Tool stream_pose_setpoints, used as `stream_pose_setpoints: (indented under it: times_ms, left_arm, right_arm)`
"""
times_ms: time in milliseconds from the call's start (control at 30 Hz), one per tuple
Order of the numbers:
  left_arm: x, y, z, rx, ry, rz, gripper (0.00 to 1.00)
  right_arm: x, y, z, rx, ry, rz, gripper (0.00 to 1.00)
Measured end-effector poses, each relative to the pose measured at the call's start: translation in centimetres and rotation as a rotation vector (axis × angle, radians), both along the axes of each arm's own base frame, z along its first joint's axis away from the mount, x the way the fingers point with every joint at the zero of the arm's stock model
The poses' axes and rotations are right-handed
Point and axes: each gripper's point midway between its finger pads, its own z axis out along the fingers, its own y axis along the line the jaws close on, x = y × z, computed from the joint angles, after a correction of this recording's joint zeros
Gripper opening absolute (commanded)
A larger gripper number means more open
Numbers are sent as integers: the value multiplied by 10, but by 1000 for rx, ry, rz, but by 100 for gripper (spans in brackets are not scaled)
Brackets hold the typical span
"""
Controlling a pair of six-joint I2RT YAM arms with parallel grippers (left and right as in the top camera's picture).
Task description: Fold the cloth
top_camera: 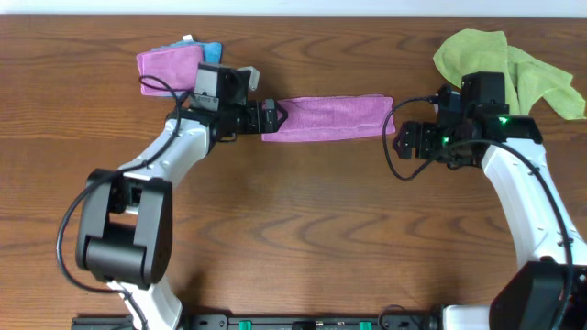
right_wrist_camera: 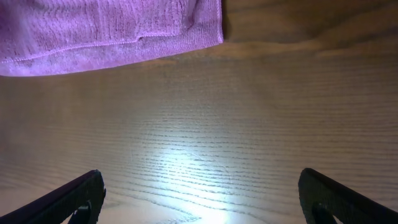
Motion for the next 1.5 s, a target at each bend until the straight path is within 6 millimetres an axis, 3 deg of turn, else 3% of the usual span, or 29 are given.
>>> stream_pose_setpoints:
  times_ms: [167, 333, 400, 433, 467, 500, 833, 1000, 1267, 1400, 1500]
  left_arm:
    - [1, 1, -12, -39, 51, 19, 95]
    - [6, -2, -10, -97, 42, 8, 94]
    - [7, -5, -6, -122, 37, 1, 68]
    - [7, -6, -4, -135, 37, -4, 45]
    - [7, -7, -3, -142, 36, -8, 8]
    - [7, -8, -1, -147, 31, -16, 6]
    - [-5, -12, -1, -196, 124, -16, 6]
    - [-11, -19, 8, -270, 150, -51, 6]
    - [1, -25, 4, -177, 87, -12, 6]
    - [13, -39, 15, -90, 20, -10, 6]
    - [25, -38, 28, -15, -30, -4, 6]
  right_arm:
    - [0, 0, 0, -3, -1, 7, 99]
    - [0, -1, 0, -10, -1, 7, 99]
    - [0, -1, 0, -11, -2, 8, 99]
    - [0, -1, 0, -11, -2, 8, 99]
    - [0, -1, 0, -11, -2, 8, 99]
    - [0, -1, 0, -12, -2, 10, 99]
    - [-1, -2, -1, -16, 0, 13, 99]
    - [-1, -2, -1, -20, 3, 13, 99]
    - [-1, -3, -1, -24, 2, 14, 99]
    - [-1, -3, -1, -24, 2, 14, 99]
    - [-1, -3, -1, -24, 2, 14, 99]
